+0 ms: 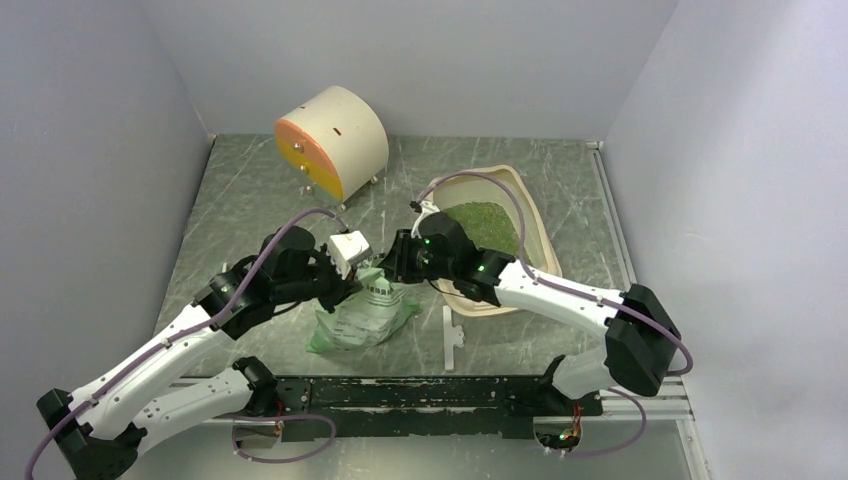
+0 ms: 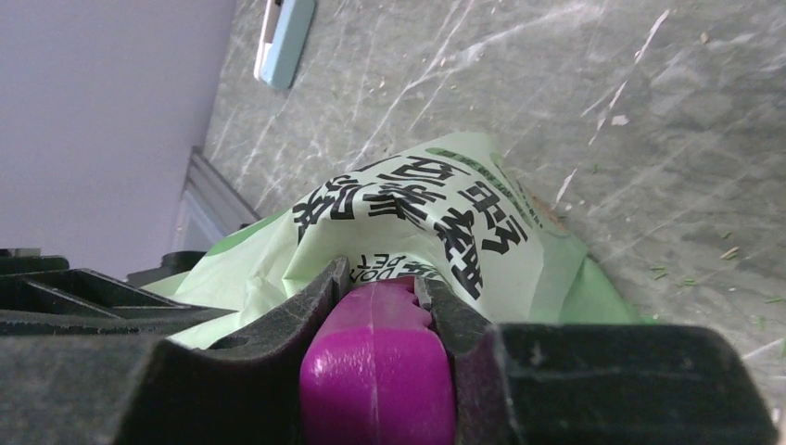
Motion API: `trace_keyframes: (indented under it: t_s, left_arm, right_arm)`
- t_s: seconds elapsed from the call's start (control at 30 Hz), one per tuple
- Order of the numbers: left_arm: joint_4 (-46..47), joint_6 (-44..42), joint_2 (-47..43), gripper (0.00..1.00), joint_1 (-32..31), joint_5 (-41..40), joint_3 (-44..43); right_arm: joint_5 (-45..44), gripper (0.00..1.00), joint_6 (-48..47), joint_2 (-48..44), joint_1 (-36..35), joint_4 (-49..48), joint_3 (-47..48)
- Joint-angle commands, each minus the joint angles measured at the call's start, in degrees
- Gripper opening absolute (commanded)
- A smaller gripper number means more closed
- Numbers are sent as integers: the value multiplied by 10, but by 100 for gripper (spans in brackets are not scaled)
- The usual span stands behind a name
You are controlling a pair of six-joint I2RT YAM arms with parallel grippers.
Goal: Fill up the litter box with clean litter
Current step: 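Scoop the cat litter from the cat litter bag.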
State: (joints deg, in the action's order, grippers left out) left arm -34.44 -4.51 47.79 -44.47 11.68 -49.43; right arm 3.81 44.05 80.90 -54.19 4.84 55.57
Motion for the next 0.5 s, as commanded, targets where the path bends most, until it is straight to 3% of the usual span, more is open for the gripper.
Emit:
trace_keyframes:
  t_s: [0.0, 0.13, 0.33, 0.47]
  left_arm:
    - [46, 6, -4, 5, -4, 16, -8]
    - [47, 3, -7, 5, -4, 21, -12]
    - [65, 7, -14, 5, -4, 52, -7]
    - [70, 14, -7, 5, -4, 48, -6]
  right_arm:
    - [179, 0, 62, -2, 4, -63, -64]
    - [215, 0, 103, -42, 37, -120, -96]
    - [46, 0, -26, -42, 26, 112, 0]
    - [4, 0, -52, 14, -17, 145, 12]
